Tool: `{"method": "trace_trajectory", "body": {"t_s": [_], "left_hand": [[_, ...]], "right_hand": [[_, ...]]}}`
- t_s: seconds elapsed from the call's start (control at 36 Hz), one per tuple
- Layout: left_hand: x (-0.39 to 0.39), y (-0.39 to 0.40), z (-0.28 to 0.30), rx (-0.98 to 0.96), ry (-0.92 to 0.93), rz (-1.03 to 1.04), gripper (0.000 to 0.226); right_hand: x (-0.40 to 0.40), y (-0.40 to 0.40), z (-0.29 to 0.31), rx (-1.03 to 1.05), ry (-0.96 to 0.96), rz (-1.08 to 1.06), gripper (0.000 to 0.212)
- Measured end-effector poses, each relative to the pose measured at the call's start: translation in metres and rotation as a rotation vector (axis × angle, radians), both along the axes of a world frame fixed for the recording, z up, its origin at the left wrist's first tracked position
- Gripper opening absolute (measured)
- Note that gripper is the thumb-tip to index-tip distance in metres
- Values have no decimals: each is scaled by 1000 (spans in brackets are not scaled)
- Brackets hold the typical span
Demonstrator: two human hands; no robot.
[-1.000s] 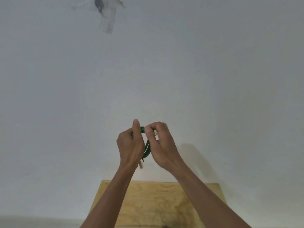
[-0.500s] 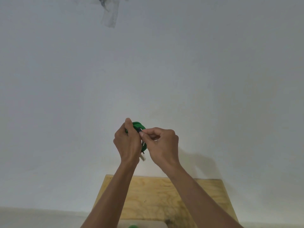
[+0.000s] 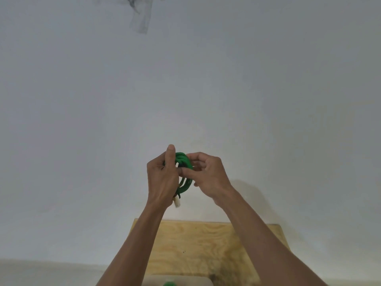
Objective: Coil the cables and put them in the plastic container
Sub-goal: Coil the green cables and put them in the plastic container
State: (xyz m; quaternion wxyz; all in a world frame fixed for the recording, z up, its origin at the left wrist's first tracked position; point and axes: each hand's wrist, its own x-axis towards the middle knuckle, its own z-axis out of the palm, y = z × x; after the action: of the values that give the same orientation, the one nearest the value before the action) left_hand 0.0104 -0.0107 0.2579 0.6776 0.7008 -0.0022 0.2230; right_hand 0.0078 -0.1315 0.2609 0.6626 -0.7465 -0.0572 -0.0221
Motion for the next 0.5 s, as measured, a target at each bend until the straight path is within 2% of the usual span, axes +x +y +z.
{"method": "trace_trajectory", "body": {"t_s": [0.08, 0.25, 0.36, 0.5], "left_hand": [[-1, 3, -4, -43, 37, -43, 62], [0, -1, -9, -85, 68, -95, 54], [6, 3, -15, 29, 36, -73, 46], [8, 1, -18, 190, -36, -24, 35]], "right_hand": [[3, -1, -4, -9, -3, 10, 34], [1, 8, -9, -83, -55, -115, 29], [-4, 16, -12, -104, -128, -246, 20], [-3, 18, -22, -99, -166, -268, 27]]}}
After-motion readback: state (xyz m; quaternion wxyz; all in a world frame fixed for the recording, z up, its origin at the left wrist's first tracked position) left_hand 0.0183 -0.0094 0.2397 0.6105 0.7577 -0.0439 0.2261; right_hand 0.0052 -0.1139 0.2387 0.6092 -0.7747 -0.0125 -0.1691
